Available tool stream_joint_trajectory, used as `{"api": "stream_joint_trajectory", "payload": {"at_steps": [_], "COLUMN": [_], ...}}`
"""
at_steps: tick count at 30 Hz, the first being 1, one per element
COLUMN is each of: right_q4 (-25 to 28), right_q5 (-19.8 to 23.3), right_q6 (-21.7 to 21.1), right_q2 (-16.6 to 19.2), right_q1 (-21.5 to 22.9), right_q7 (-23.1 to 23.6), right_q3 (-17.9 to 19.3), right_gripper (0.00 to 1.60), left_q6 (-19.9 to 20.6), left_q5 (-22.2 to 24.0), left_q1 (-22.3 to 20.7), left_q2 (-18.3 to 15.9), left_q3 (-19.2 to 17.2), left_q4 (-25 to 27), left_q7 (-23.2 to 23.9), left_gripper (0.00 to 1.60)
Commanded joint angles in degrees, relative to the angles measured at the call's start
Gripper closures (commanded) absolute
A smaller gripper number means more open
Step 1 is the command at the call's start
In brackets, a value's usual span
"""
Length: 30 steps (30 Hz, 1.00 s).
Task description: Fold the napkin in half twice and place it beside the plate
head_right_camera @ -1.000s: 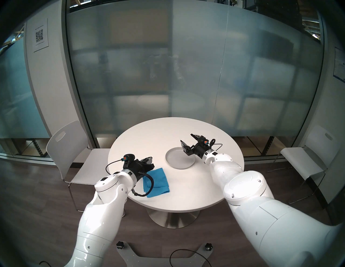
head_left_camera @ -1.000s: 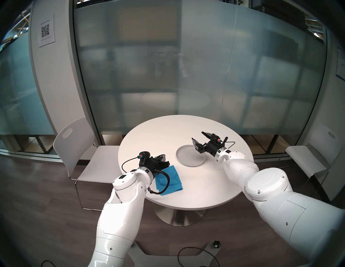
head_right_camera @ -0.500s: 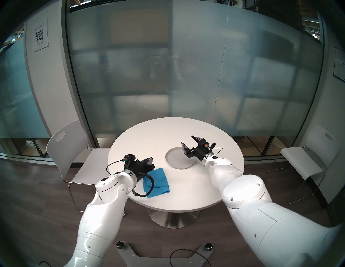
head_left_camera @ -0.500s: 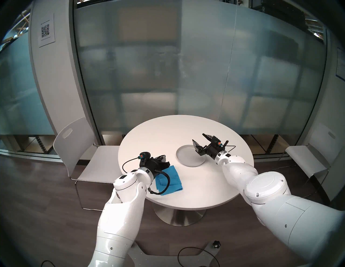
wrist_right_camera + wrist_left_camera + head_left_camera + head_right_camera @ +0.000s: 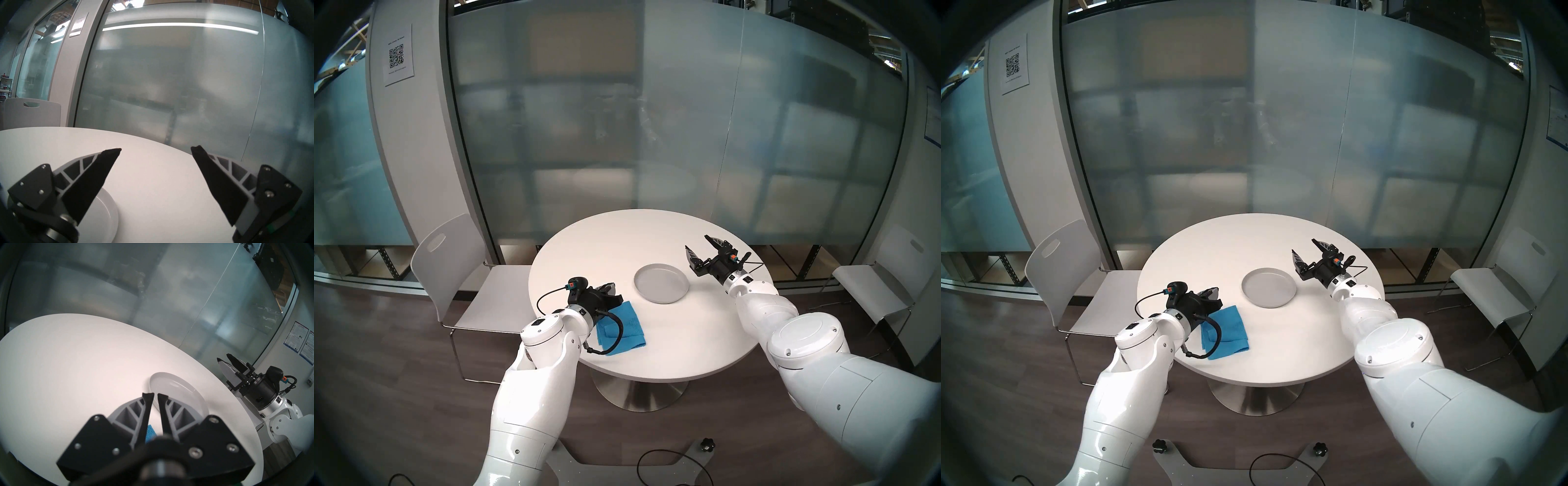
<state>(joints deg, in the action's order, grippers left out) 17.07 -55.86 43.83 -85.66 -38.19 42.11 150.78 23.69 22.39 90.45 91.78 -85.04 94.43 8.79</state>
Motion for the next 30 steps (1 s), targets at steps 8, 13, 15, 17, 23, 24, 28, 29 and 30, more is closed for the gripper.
{"api": "stream_joint_trajectory", "payload": {"at_steps": [8, 13, 15, 17, 23, 24, 28, 29, 30], "right_q4": [1.8, 3.3, 4.1, 4.7, 6.4, 6.7, 7.8, 8.1, 8.3], "right_q5": [0.5, 0.5, 0.5, 0.6, 0.6, 0.6, 0.7, 0.7, 0.7], "right_q6": [3.1, 4.2, 4.8, 5.2, 6.4, 6.6, 7.4, 7.6, 7.8], "right_q2": [-0.8, -0.2, 0.0, 0.0, 0.1, 0.1, 0.2, 0.2, 0.2], "right_q1": [1.1, 1.7, 2.2, 2.6, 2.9, 2.9, 3.1, 3.1, 3.1], "right_q7": [0.3, 0.2, 0.2, 0.2, 0.3, 0.3, 0.3, 0.3, 0.4], "right_q3": [0.7, 1.1, 1.1, 1.2, 1.4, 1.4, 1.5, 1.5, 1.5], "right_gripper": [0.0, 0.0, 0.0, 0.0, 0.0, 0.0, 0.0, 0.0, 0.0], "left_q6": [-0.2, -0.3, -0.3, -0.3, -0.3, -0.3, -0.3, -0.3, -0.3], "left_q5": [0.1, 0.1, 0.1, 0.1, 0.1, 0.1, 0.1, 0.1, 0.1], "left_q1": [-0.7, -0.9, -0.9, -1.0, -0.8, -0.8, -0.8, -0.8, -0.8], "left_q2": [0.2, 0.2, 0.2, 0.2, 0.1, 0.1, 0.1, 0.0, 0.0], "left_q3": [0.1, 0.1, 0.1, 0.1, 0.0, 0.0, -0.2, -0.2, -0.3], "left_q4": [0.5, 0.5, 0.5, 0.5, 0.4, 0.3, 0.3, 0.2, 0.2], "left_q7": [0.1, 0.1, 0.1, 0.1, 0.1, 0.1, 0.0, 0.0, 0.0], "left_gripper": [0.86, 0.85, 0.85, 0.85, 0.85, 0.85, 0.86, 0.85, 0.85]}}
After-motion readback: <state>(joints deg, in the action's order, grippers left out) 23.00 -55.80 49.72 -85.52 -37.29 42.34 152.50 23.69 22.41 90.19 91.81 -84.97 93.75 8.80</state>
